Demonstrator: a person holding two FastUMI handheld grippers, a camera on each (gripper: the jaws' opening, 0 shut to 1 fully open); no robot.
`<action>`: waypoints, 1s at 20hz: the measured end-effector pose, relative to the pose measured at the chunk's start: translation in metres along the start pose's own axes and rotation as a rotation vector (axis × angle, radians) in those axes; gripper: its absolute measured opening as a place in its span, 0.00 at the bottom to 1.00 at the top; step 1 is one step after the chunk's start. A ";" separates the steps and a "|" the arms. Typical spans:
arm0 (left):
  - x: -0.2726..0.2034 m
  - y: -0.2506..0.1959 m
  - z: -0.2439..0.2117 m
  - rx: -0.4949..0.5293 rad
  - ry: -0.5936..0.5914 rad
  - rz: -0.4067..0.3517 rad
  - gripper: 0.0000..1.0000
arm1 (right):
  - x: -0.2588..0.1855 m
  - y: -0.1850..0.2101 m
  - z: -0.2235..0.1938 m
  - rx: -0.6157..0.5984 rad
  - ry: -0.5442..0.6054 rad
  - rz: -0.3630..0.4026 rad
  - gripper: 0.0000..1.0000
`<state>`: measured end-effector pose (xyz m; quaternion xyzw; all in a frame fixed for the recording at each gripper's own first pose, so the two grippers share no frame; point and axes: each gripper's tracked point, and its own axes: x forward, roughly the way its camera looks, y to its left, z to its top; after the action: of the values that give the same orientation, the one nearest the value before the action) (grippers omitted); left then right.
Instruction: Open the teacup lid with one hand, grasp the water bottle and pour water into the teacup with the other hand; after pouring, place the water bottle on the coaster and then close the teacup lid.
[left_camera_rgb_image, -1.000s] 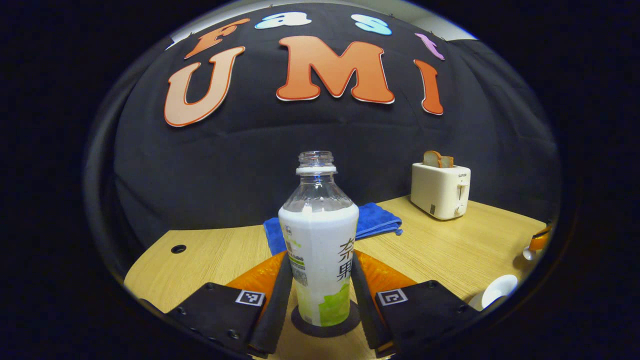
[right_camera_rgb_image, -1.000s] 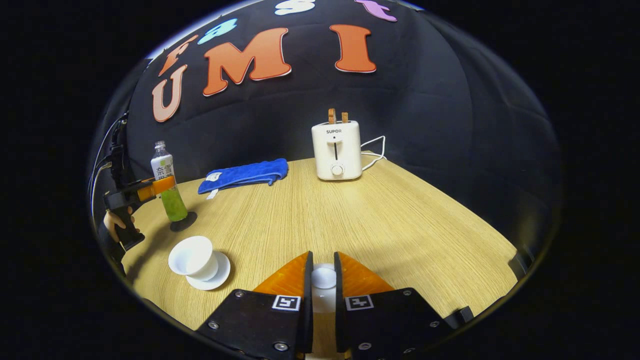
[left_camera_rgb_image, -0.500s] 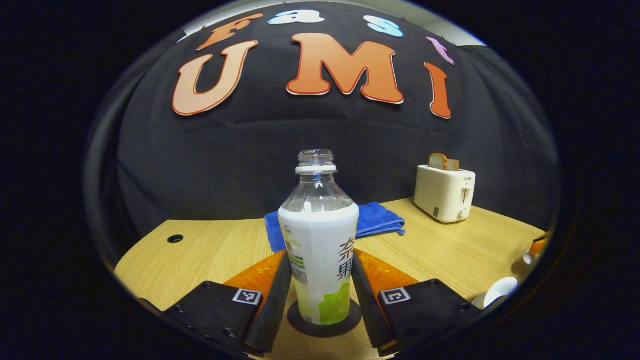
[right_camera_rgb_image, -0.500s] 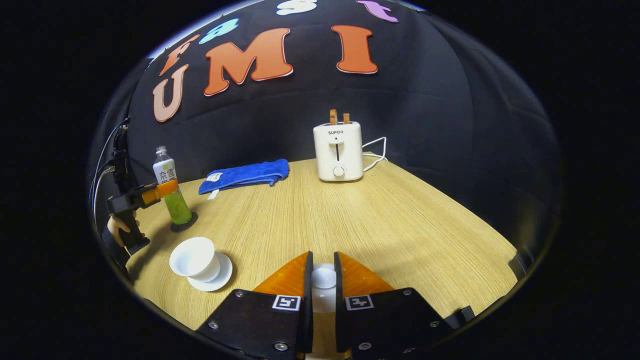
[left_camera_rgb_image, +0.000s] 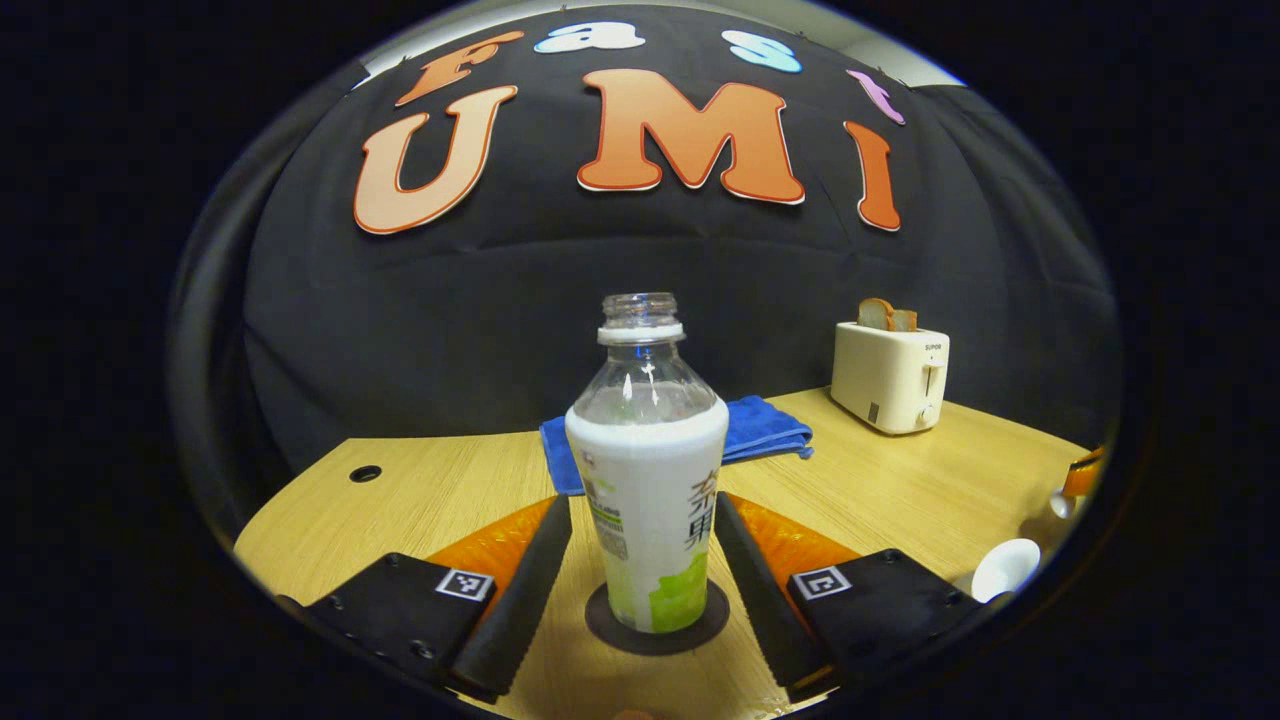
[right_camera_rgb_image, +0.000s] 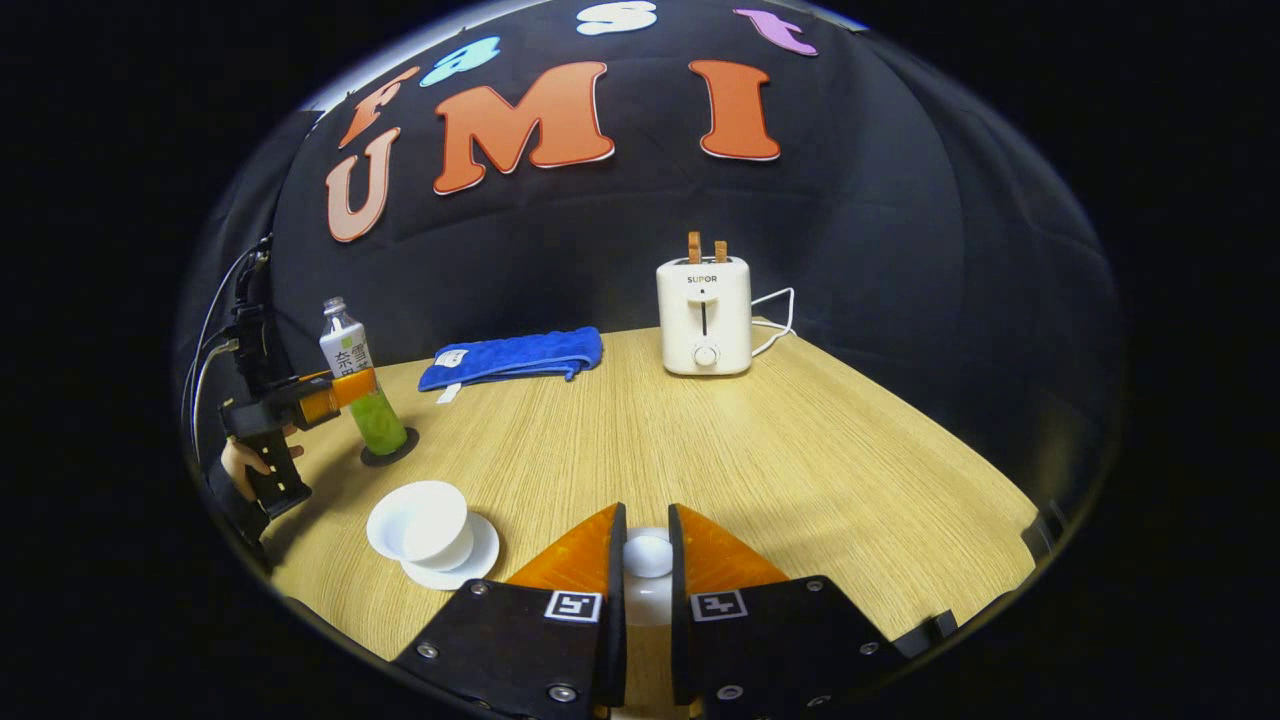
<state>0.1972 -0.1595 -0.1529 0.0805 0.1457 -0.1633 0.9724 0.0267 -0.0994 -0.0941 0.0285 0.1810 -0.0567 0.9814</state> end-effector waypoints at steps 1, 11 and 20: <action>-0.008 0.002 -0.008 -0.001 0.022 0.018 0.97 | -0.001 0.003 0.002 -0.002 -0.005 0.005 0.18; -0.101 0.011 -0.001 -0.021 -0.055 0.092 1.00 | -0.002 0.044 0.017 -0.003 -0.052 0.062 0.18; -0.136 0.024 0.004 0.026 -0.071 0.111 1.00 | 0.004 0.121 0.027 -0.035 -0.085 0.175 0.18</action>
<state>0.0837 -0.0980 -0.1047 0.0954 0.1041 -0.1139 0.9834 0.0550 0.0183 -0.0659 0.0245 0.1370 0.0313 0.9898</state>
